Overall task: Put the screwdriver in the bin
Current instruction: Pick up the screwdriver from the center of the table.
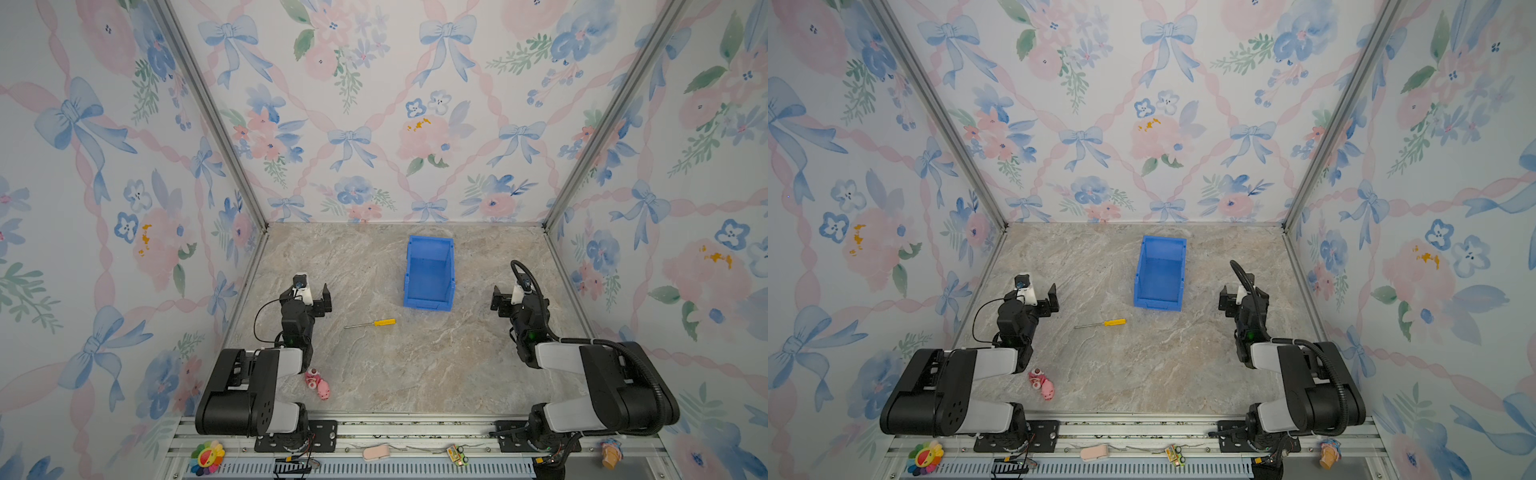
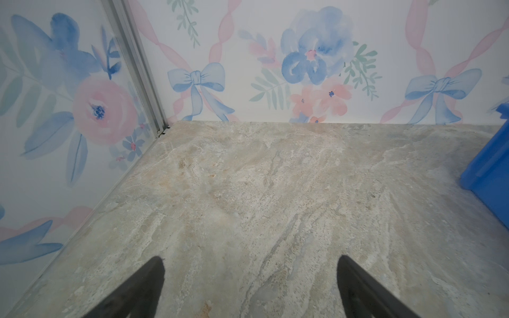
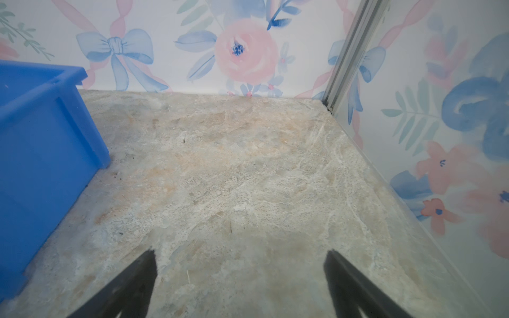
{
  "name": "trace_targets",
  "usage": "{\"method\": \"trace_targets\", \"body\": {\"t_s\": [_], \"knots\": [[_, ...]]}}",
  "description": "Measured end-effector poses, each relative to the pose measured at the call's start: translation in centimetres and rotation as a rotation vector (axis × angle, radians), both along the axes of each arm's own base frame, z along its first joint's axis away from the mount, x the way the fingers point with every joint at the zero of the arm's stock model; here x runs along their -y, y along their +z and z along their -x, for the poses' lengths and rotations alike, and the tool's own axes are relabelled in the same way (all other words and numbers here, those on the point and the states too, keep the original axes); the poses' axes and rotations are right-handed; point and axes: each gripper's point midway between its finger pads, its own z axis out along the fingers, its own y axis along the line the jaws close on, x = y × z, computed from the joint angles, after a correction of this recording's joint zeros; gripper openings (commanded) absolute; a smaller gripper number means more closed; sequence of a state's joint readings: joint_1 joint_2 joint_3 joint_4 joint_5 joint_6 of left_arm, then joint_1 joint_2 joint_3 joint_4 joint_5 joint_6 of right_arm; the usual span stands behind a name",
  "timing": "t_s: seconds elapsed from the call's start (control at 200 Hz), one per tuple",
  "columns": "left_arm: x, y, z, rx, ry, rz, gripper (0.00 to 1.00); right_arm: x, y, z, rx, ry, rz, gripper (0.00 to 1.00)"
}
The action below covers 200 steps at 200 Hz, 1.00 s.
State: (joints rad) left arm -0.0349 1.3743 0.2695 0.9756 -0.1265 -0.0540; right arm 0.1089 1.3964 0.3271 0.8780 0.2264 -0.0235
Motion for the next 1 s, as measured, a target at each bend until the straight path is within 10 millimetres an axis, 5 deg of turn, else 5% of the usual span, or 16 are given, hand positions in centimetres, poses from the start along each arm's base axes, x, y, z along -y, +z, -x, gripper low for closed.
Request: {"method": "trace_targets", "body": {"t_s": [0.09,0.625,0.825,1.0], "knots": [[-0.3,0.0,0.4,-0.016,0.019,0.012,0.98,0.0,1.4,0.3,0.030,0.003,0.002,0.97],[-1.5,-2.3,3.3,-0.172,0.198,0.016,0.98,0.3,2.0,5.4,-0.045,0.020,0.023,0.97],[-1.3,0.5,2.2,-0.188,0.206,0.036,0.98,-0.4,3.0,5.4,-0.080,0.028,0.037,0.97],[1.1,3.1,0.9,-0.233,0.160,0.144,0.98,-1.8,7.9,3.0,-0.106,0.015,0.032,0.97]]}}
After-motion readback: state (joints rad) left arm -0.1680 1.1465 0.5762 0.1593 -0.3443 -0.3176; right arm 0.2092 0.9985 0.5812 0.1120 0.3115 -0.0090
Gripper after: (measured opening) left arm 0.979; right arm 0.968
